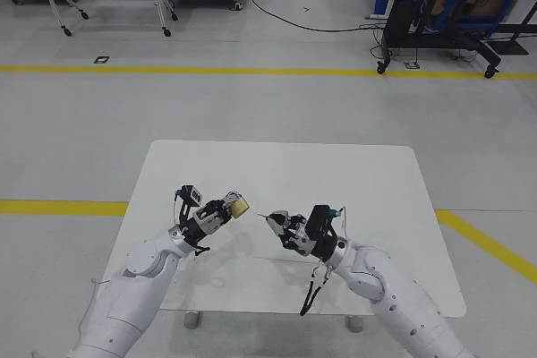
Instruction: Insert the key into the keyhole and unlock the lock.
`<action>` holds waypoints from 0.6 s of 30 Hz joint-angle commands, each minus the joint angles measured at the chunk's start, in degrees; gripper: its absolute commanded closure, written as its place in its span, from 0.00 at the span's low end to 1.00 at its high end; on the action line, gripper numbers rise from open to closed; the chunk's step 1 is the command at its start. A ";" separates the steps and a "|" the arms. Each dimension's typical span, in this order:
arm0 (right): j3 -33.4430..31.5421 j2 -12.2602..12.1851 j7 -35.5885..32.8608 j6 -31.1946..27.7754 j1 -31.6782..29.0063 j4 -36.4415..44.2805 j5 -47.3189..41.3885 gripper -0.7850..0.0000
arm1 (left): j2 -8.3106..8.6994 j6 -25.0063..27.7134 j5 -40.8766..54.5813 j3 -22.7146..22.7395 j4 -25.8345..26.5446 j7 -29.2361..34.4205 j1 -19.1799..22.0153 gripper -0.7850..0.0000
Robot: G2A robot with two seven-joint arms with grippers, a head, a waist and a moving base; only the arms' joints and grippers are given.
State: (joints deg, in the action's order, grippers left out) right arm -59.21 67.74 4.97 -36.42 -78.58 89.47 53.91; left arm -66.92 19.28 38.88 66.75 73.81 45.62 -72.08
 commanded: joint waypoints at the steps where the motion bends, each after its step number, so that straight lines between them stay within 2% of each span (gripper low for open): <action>1: 2.05 0.43 -11.81 -0.85 1.76 -2.41 -18.53 1.00 | -0.08 0.79 -0.03 0.11 0.08 -0.28 -0.10 1.00; 4: 4.03 0.92 -25.70 2.83 5.26 -4.37 -35.12 1.00 | -0.21 2.85 -0.57 0.42 0.29 -1.46 -0.34 1.00; 6: 4.33 1.11 -30.29 3.58 7.07 -5.33 -42.07 1.00 | -0.31 4.46 -0.75 0.66 0.55 -2.15 -0.50 1.00; 10: 4.79 1.83 -30.51 2.11 8.60 -7.05 -52.73 1.00 | -0.46 8.26 -2.05 1.51 0.70 -4.36 -0.61 1.00; 14: 5.88 2.68 -27.58 1.74 9.73 -9.10 -55.13 1.00 | -0.63 12.64 -6.33 1.81 1.23 -8.14 -1.30 1.00; 18: 7.53 3.56 -26.08 2.94 11.50 -11.89 -54.66 1.00 | -0.79 13.44 -8.91 1.72 1.91 -10.32 -1.77 1.00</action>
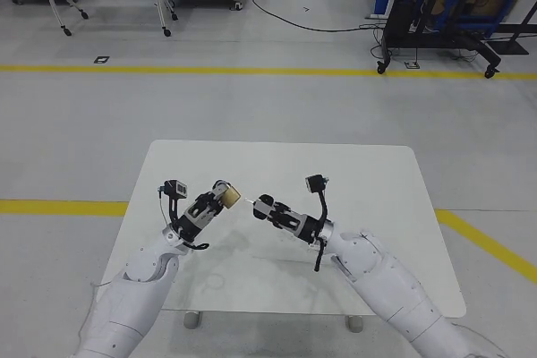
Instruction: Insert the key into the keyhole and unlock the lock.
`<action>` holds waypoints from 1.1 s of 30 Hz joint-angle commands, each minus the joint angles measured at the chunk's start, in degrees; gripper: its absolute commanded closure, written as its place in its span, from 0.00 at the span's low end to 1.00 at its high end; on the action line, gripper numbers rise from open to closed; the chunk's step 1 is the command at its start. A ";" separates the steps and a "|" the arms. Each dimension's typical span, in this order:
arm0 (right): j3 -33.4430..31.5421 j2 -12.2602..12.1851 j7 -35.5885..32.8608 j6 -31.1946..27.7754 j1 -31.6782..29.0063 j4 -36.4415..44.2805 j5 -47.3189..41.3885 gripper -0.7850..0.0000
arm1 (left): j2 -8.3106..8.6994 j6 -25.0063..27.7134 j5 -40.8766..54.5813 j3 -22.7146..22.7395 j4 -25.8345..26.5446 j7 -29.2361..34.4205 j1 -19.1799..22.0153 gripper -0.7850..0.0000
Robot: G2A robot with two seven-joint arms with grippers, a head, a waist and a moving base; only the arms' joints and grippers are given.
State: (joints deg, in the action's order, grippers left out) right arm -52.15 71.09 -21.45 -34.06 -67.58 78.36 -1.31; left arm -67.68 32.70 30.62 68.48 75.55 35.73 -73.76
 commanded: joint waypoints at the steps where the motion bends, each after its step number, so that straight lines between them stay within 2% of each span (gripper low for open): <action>1: 0.89 0.42 0.57 1.03 0.86 -1.31 0.83 1.00 | -0.07 -0.05 -0.75 -0.03 0.33 -0.61 -0.18 1.00; 14: 2.30 1.82 2.18 0.70 2.61 -4.12 1.74 1.00 | -0.35 0.02 -2.12 0.59 0.74 -1.70 -0.42 1.00; 22: 1.65 2.01 2.33 -1.50 1.78 -3.46 1.81 1.00 | -0.64 2.86 -5.36 1.20 1.19 -5.59 -1.04 1.00; 33: 1.66 2.67 2.46 -1.96 2.44 -4.85 1.92 1.00 | -1.05 3.71 -8.25 0.73 1.81 -7.37 -1.55 1.00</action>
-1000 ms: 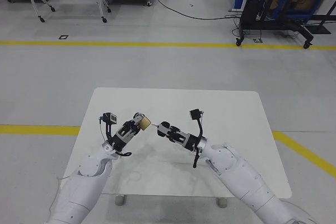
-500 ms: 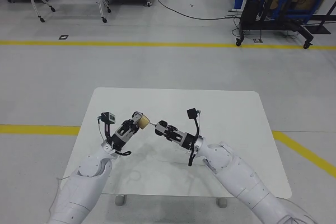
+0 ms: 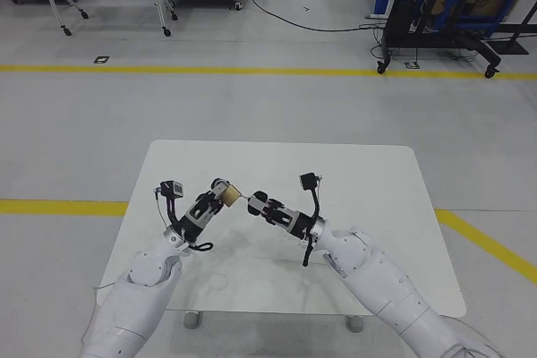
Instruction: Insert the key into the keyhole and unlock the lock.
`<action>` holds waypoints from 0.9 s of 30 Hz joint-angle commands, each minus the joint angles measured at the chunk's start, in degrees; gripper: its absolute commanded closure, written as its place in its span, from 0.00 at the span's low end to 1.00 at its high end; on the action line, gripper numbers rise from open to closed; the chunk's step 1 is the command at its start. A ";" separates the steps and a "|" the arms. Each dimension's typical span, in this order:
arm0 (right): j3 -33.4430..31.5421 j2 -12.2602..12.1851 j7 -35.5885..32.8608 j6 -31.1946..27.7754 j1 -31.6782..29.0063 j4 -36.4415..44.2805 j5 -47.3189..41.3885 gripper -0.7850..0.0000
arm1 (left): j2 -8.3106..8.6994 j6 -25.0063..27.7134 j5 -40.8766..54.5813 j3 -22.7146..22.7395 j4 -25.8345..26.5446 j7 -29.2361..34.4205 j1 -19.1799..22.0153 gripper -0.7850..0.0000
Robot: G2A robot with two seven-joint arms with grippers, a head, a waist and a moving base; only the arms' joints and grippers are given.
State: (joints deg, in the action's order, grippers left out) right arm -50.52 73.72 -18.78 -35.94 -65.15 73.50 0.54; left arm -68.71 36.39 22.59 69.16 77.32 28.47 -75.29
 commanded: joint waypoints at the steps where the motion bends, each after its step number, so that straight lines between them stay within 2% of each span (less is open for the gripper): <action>1: 0.01 0.08 -0.28 -0.13 -0.01 0.01 0.12 1.00 | -0.04 0.05 -0.37 0.07 0.05 -0.20 -0.04 1.00; 7: -0.33 0.20 -0.34 -0.54 -0.39 0.50 0.73 1.00 | -0.21 0.60 -1.08 0.49 0.10 -1.64 -0.23 1.00; 12: -0.31 0.22 -1.92 -0.53 -0.58 0.98 1.46 1.00 | -0.32 0.48 -0.92 0.43 0.11 -1.04 -0.26 1.00; 27: -0.46 0.71 -0.81 -0.08 -1.25 1.63 3.28 1.00 | -0.59 0.03 -1.08 0.57 0.09 -0.30 -0.35 1.00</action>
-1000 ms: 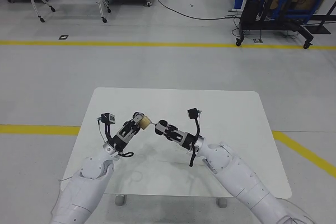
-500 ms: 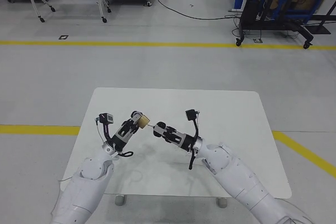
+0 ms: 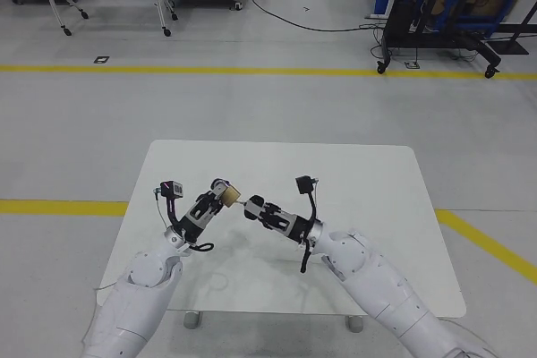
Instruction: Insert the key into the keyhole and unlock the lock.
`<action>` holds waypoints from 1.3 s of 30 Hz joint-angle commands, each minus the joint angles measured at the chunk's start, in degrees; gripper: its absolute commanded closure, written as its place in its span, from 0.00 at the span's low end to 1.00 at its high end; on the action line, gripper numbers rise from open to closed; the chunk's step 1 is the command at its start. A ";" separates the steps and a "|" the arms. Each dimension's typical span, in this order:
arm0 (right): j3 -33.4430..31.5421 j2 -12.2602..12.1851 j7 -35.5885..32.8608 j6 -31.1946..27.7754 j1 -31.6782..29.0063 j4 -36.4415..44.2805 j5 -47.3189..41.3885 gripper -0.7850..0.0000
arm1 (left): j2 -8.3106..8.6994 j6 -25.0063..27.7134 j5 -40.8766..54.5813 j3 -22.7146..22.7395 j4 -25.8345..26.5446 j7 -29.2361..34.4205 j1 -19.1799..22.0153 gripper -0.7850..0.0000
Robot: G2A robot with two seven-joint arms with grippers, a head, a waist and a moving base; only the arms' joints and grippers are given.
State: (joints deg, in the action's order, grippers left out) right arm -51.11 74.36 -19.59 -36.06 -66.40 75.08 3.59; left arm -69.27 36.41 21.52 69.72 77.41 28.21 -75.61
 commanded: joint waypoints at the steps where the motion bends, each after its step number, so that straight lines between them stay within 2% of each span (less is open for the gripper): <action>1: 0.26 0.12 -0.04 0.08 -0.02 0.08 0.38 1.00 | -0.05 -0.04 0.01 0.04 0.01 -0.10 -0.04 1.00; 26: -0.16 0.69 1.50 0.51 -0.81 0.79 4.51 1.00 | -0.28 2.05 -1.23 0.59 -0.05 2.43 0.21 1.00; 32: -0.98 0.37 -1.94 2.70 -0.82 0.89 4.63 1.00 | -0.20 3.62 -6.40 1.20 0.50 0.48 -0.25 1.00; 39: -2.12 -0.13 -6.08 3.64 -1.16 1.72 3.84 1.00 | 0.01 4.34 -9.07 1.35 1.18 1.88 -0.47 1.00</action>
State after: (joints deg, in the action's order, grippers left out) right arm -53.06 74.30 -25.04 -32.41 -67.51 76.71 7.59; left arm -69.29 40.66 12.75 71.07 78.50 29.85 -76.03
